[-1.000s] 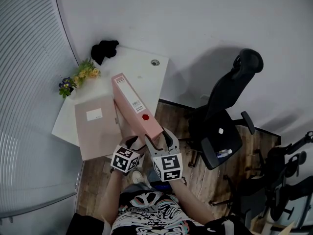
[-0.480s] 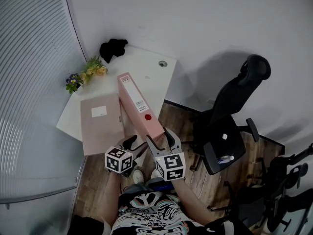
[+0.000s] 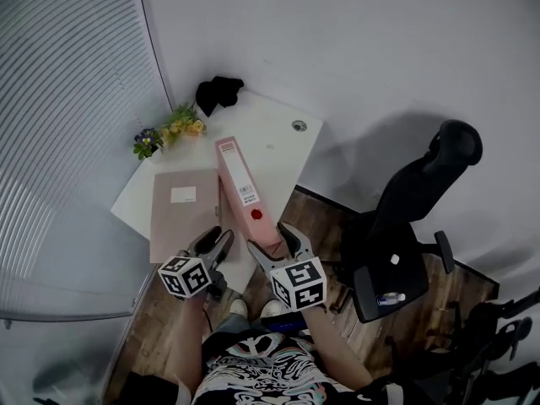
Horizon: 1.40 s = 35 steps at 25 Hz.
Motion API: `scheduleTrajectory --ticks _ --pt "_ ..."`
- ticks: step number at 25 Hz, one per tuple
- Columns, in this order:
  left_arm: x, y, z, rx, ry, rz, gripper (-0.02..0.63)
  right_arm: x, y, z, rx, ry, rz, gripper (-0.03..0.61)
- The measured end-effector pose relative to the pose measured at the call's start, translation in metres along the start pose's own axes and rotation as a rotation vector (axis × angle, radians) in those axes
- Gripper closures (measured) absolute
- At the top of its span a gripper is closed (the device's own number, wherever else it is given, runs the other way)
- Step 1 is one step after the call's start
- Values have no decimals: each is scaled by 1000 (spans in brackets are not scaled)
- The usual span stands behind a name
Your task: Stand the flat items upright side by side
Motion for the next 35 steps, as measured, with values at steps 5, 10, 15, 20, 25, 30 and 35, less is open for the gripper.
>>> scheduleTrajectory --ticks 5,10,15,20,25,30,35 --pt "3 4 14 14 -40 17 442 7 -6 17 28 41 55 252" --pt "15 21 34 18 -71 -3 440 29 -8 33 30 92 83 250" --pt "34 50 61 18 -49 -77 440 56 -12 55 25 187 51 249" --pt "53 80 81 29 14 -159 442 93 -14 78 22 291 4 241" --pt "68 104 87 21 85 -238 442 124 -20 95 30 316 -52 236" --pt "82 122 90 -10 125 -296 443 160 -24 107 28 354 -78 233" --pt "92 131 87 -29 159 -336 454 188 -20 112 23 397 -85 232"
Point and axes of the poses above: the fingertips, and each gripper's own axes: x forward along the fingers, y to its left, z out of its top, the point moved 9 cm from there along -x, backward along the fingers, and after that the axes turned 7 degrees about -z, right-handed, at the moved point
